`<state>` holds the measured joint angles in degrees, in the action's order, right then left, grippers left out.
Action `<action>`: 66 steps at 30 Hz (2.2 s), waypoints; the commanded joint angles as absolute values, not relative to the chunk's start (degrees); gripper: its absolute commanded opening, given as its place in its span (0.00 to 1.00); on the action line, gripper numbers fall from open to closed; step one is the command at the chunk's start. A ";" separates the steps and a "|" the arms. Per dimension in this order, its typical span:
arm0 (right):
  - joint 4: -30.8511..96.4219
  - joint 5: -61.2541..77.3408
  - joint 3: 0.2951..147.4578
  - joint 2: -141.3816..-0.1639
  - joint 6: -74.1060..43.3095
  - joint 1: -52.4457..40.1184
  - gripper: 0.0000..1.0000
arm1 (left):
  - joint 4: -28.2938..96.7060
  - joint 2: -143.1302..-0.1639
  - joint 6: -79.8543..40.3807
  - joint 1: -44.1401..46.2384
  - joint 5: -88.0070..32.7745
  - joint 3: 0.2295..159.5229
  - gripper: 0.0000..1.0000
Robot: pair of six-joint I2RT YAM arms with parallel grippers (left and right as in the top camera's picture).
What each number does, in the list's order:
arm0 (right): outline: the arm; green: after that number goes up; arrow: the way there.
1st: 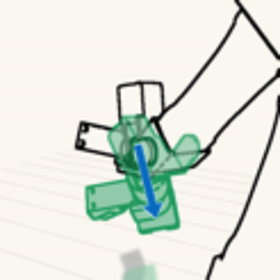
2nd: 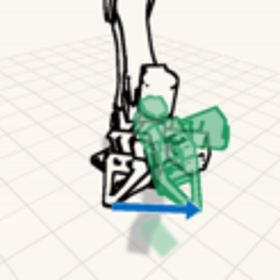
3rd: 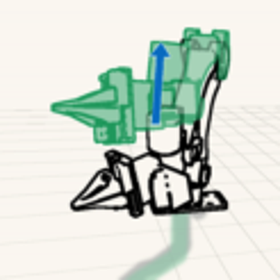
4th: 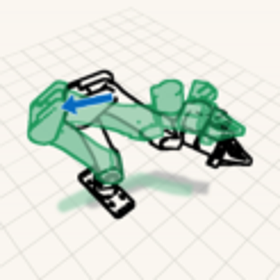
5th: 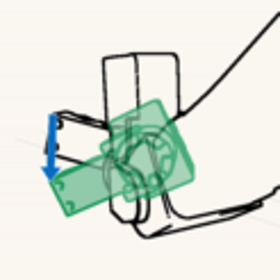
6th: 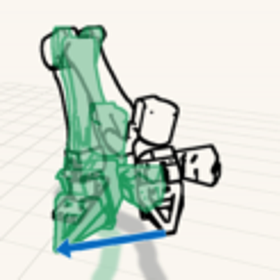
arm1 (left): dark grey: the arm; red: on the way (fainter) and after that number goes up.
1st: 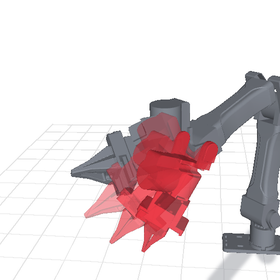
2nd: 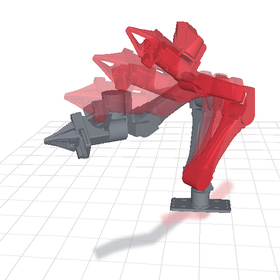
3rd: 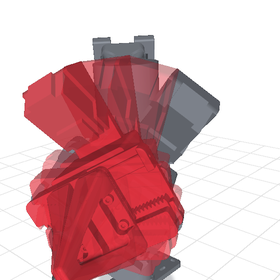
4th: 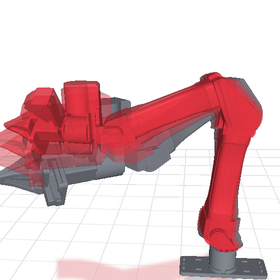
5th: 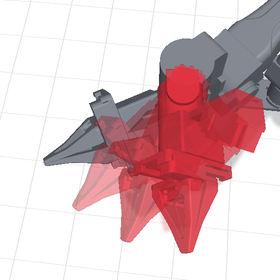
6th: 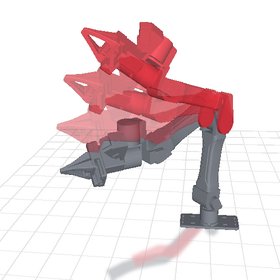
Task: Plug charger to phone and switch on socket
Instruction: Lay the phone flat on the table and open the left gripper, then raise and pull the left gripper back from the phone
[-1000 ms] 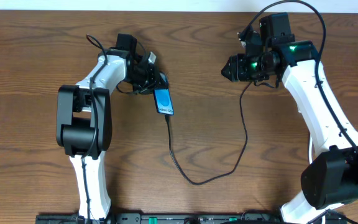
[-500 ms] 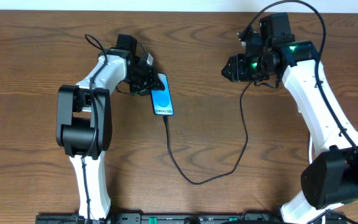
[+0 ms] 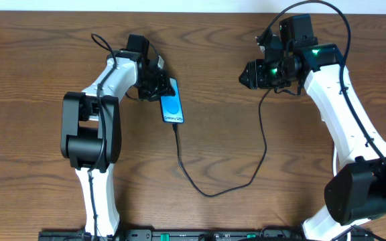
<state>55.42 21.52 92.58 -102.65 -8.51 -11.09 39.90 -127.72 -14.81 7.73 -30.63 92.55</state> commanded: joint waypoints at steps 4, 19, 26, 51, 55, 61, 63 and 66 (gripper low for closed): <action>55.51 21.08 93.62 -102.28 -7.57 -10.96 0.52 | 40.80 -128.84 -14.28 7.49 -20.93 92.01 0.39; 55.55 21.10 93.62 -102.28 -7.55 -10.96 0.52 | 41.32 -128.84 -14.26 7.49 -20.86 92.01 0.42; 55.59 21.10 93.62 -102.28 -6.96 -10.96 0.52 | 42.39 -128.46 -14.28 7.16 -20.93 92.03 0.41; 55.05 21.10 93.65 -102.26 -6.68 -10.00 0.48 | 49.45 -97.03 -14.26 1.93 -23.73 92.64 0.76; 54.78 21.12 93.65 -102.21 -6.79 -8.99 0.48 | 49.50 -94.48 -14.26 1.93 -23.73 92.64 0.83; 54.63 21.10 93.65 -102.19 -6.79 -6.48 0.46 | 49.47 -94.00 -14.26 1.93 -23.73 92.60 0.93; 54.11 21.12 93.65 -102.19 -6.79 -5.13 0.45 | 49.47 -94.00 -14.26 1.93 -23.73 92.60 0.93; 53.58 21.15 93.65 -102.19 -6.83 -2.94 0.45 | 49.47 -94.00 -14.26 1.93 -23.73 92.60 0.93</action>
<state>53.84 21.15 92.58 -102.65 -7.14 -5.02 49.28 -94.48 -14.79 2.07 -24.01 92.49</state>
